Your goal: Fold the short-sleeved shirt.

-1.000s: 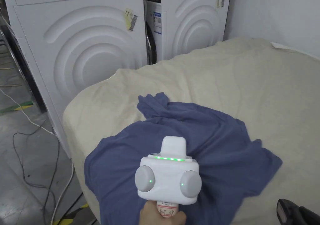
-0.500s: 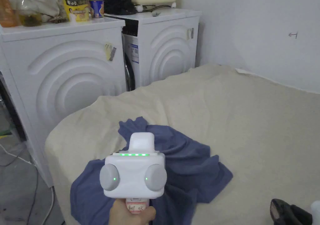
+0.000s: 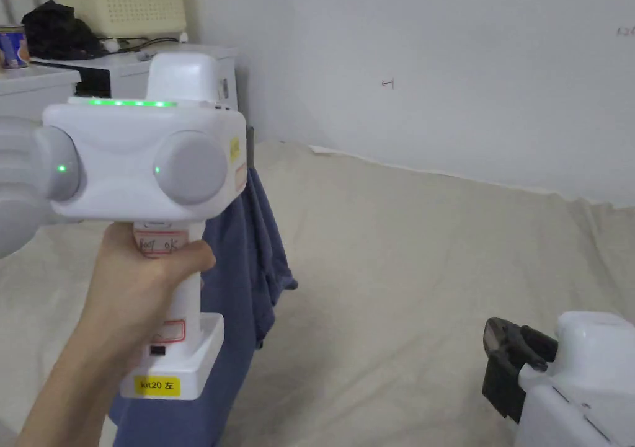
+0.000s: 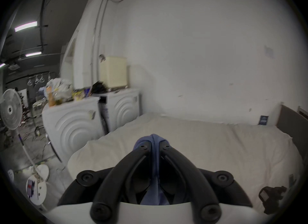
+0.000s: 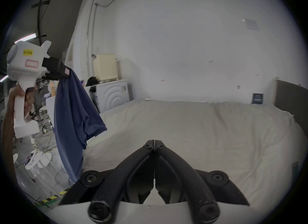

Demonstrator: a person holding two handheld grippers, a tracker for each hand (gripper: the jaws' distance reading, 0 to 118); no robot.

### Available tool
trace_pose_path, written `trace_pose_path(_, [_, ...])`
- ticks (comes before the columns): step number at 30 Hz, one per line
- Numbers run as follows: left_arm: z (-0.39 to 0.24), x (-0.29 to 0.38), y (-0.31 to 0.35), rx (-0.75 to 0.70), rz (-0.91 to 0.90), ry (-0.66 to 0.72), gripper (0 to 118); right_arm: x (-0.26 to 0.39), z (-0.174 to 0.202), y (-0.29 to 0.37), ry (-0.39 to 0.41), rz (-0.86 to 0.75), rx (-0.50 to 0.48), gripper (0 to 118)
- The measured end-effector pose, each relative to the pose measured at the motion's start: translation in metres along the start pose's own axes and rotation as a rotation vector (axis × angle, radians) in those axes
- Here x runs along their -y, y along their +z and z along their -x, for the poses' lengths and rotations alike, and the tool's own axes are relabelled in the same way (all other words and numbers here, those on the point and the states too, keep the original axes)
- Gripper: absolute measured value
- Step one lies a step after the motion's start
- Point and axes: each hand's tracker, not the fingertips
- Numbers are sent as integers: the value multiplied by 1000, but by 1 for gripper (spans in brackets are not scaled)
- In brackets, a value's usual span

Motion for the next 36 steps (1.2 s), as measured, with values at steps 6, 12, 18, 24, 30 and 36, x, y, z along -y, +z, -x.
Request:
trace_pose_path(6, [-97,-36,30,243,-96,-82,8,-14,-61,58,-32,-74,187,0])
trace_pose_path(12, [-201,-18,53,573,-67,-75,8,-16,-116,115,-72,-120,379,0])
trace_pose_path(18, [-295,76,55,770,168,-117,8,-3,-155,143,-149,-105,466,0])
trace_pose_path(24, [-349,233,34,779,566,-242,8,25,-168,137,-164,-12,483,0])
trace_pose_path(30, [-348,274,34,768,655,-252,8,39,-178,123,-173,55,492,0])
trace_pose_path(36, [-344,259,26,758,640,-291,96,41,-174,115,-180,68,470,0])
